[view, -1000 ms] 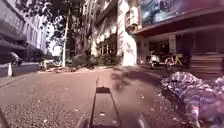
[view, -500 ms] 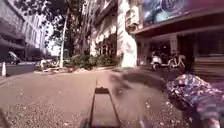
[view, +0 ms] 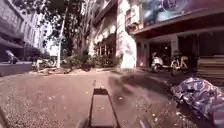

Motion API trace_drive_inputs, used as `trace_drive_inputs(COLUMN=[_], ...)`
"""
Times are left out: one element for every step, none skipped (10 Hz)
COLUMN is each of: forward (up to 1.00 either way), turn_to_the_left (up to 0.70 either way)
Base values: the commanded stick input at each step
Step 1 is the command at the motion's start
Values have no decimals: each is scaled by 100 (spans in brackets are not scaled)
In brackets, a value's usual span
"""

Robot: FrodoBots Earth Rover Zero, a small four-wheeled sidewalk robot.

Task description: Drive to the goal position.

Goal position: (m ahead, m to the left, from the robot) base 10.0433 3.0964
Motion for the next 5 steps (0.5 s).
trace_drive_inputs(forward=[70,70,70,70,70], turn_to_the_left=[0,0,0,0,-1])
